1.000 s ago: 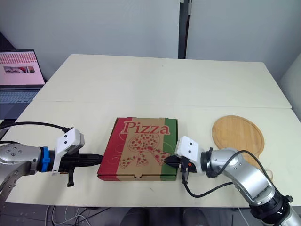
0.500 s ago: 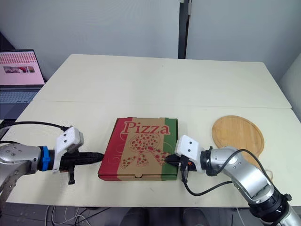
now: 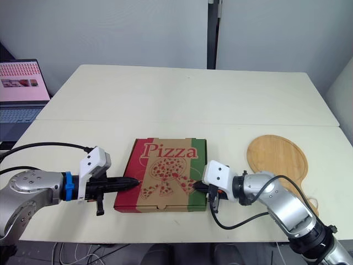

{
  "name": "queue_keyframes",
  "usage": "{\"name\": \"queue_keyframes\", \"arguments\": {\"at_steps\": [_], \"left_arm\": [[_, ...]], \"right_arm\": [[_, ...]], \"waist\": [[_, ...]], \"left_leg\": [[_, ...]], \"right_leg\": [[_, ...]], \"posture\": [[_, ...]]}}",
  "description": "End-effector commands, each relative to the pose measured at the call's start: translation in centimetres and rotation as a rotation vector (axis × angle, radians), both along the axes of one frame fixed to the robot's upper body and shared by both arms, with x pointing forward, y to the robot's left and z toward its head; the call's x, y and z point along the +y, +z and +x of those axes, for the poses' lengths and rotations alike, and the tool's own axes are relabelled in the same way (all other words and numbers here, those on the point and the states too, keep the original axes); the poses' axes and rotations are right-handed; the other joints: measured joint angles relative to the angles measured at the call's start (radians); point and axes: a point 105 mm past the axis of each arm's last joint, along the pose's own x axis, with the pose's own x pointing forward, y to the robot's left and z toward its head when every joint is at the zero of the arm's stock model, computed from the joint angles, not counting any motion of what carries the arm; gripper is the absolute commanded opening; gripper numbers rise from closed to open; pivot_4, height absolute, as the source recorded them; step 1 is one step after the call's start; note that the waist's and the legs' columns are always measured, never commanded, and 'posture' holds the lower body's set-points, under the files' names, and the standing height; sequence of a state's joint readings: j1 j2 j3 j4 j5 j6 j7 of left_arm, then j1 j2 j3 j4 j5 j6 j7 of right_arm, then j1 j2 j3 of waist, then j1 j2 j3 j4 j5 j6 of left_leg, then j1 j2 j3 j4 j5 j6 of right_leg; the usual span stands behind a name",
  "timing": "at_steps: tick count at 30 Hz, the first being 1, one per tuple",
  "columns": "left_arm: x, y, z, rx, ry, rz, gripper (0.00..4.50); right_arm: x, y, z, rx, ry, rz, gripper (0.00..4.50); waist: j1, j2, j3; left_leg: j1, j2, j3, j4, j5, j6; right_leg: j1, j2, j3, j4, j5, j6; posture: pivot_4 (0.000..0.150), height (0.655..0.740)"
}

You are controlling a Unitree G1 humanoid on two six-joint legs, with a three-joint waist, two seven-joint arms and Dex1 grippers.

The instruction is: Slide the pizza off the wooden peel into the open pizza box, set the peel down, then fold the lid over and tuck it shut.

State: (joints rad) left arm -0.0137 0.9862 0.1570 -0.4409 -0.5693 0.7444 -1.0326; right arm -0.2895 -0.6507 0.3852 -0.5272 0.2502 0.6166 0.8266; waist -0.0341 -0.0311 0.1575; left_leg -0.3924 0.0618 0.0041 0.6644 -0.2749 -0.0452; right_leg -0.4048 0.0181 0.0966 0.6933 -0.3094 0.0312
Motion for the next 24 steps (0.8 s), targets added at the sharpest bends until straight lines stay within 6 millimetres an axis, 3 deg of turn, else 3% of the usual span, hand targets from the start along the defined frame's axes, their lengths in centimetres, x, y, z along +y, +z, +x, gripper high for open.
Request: {"name": "queue_keyframes", "arguments": {"at_steps": [1,5,9,11,14,19,21,24], "left_arm": [[0.6,-2.1,0.1,0.033,0.018,0.055,0.00],[1.1,-3.3,0.5,0.056,0.027,0.057,0.00],[1.2,-2.9,0.7,0.036,0.035,0.029,0.00],[1.1,-1.8,1.1,0.005,0.056,-0.017,0.00],[2.0,1.8,2.1,-0.085,0.149,-0.129,0.00],[6.1,4.5,3.1,-0.184,0.364,-0.137,0.00],[7.3,3.7,3.1,-0.181,0.426,-0.096,0.00],[6.9,1.2,2.6,-0.132,0.418,-0.042,0.00]], "right_arm": [[-0.1,0.3,0.5,-0.025,-0.014,-0.005,0.05],[-0.4,0.2,1.1,-0.039,-0.030,-0.016,0.05],[-0.4,0.2,1.2,-0.054,-0.019,-0.021,0.05],[-0.3,0.7,1.3,-0.074,-0.014,0.005,0.05],[-0.4,3.0,1.9,-0.111,-0.044,0.118,0.05],[-2.9,4.5,3.9,-0.161,-0.174,0.154,0.05],[-4.2,4.4,5.0,-0.179,-0.247,0.138,0.05],[-5.7,2.5,6.0,-0.191,-0.310,0.039,0.05]], "waist": [[0.000,0.000,0.000],[0.001,0.003,-0.002],[0.001,0.004,-0.004],[0.001,0.004,-0.004],[0.001,0.002,-0.003],[0.001,0.001,-0.002],[0.001,0.001,-0.002],[0.000,0.001,-0.002]], "left_leg": [[0.000,0.000,0.000,0.000,0.000,0.000],[0.001,-0.001,0.001,0.000,0.000,0.000],[0.002,-0.001,0.001,0.000,0.000,0.000],[0.002,-0.001,0.001,0.000,0.000,0.000],[0.001,0.000,0.001,0.000,0.000,0.000],[0.000,0.000,0.000,0.000,0.000,0.000],[0.000,0.000,0.000,0.000,0.000,0.000],[0.000,0.000,0.000,0.000,0.000,0.000]], "right_leg": [[0.000,0.000,0.000,0.000,0.000,0.000],[0.001,0.000,0.000,0.000,0.000,0.000],[0.001,0.000,0.001,0.000,0.000,0.000],[0.001,0.000,0.001,0.000,0.000,0.000],[0.001,0.000,0.000,0.000,0.000,0.000],[0.000,0.000,0.000,0.000,0.000,0.000],[0.000,0.000,0.000,0.000,0.000,0.000],[0.000,0.000,0.000,0.000,0.000,0.000]], "posture": [[0.150,0.7332],[0.150,0.7332],[0.150,0.7332],[0.150,0.7332],[0.150,0.7332],[0.150,0.7332],[0.150,0.7332],[0.150,0.7332]]}}
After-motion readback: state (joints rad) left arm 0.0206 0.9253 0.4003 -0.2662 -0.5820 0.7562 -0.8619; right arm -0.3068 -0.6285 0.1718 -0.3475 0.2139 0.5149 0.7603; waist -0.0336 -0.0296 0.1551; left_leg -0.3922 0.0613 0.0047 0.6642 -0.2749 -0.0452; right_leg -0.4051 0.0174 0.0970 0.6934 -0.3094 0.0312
